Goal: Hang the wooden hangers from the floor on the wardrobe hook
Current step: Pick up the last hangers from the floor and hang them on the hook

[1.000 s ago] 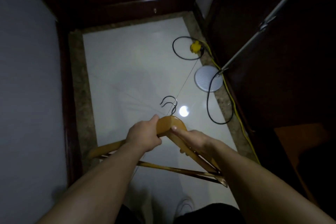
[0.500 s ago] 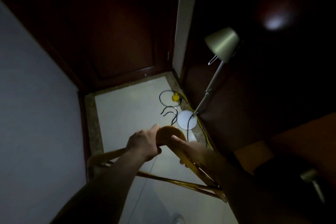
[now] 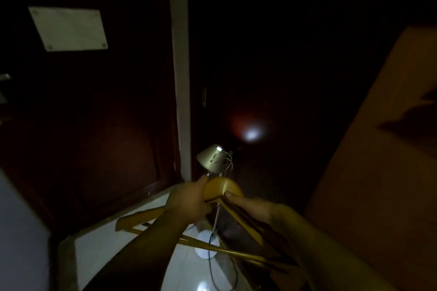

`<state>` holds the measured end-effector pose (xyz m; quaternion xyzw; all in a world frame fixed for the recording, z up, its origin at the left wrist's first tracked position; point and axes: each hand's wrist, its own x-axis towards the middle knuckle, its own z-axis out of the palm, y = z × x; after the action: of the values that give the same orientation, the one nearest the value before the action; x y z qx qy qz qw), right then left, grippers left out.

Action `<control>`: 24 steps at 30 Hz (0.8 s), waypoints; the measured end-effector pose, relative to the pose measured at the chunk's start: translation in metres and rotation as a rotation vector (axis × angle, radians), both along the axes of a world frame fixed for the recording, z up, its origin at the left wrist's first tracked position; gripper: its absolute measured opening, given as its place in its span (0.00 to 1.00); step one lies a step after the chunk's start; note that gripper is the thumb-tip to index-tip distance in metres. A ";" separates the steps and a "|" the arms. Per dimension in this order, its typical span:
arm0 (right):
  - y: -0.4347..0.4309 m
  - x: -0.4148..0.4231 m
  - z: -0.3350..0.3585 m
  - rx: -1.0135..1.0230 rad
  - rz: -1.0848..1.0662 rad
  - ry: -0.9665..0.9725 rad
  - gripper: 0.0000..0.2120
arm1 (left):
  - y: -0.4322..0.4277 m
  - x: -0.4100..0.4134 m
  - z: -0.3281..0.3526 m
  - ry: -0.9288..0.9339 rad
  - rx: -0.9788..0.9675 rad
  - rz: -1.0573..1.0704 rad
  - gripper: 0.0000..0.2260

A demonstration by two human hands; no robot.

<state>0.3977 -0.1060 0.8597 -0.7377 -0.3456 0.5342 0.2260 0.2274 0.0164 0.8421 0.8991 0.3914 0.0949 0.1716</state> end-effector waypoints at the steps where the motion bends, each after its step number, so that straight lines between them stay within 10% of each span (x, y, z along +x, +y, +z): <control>1: 0.001 0.006 0.014 0.042 -0.050 -0.032 0.26 | -0.003 0.010 0.014 -0.024 0.021 -0.019 0.25; 8: -0.045 0.044 0.098 0.080 -0.183 -0.177 0.42 | -0.029 0.068 0.086 -0.124 0.125 -0.090 0.26; 19: -0.144 0.067 0.177 0.119 -0.592 -0.185 0.36 | -0.081 0.132 0.158 -0.281 0.208 -0.401 0.26; 24: -0.205 0.131 0.157 0.159 -0.692 -0.168 0.62 | -0.121 0.162 0.178 -0.324 0.190 -0.533 0.25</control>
<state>0.5292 -0.3111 1.0166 -0.8324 -0.1337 0.3349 0.4208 0.3890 -0.1044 1.0205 0.9551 0.0995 0.2245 0.1657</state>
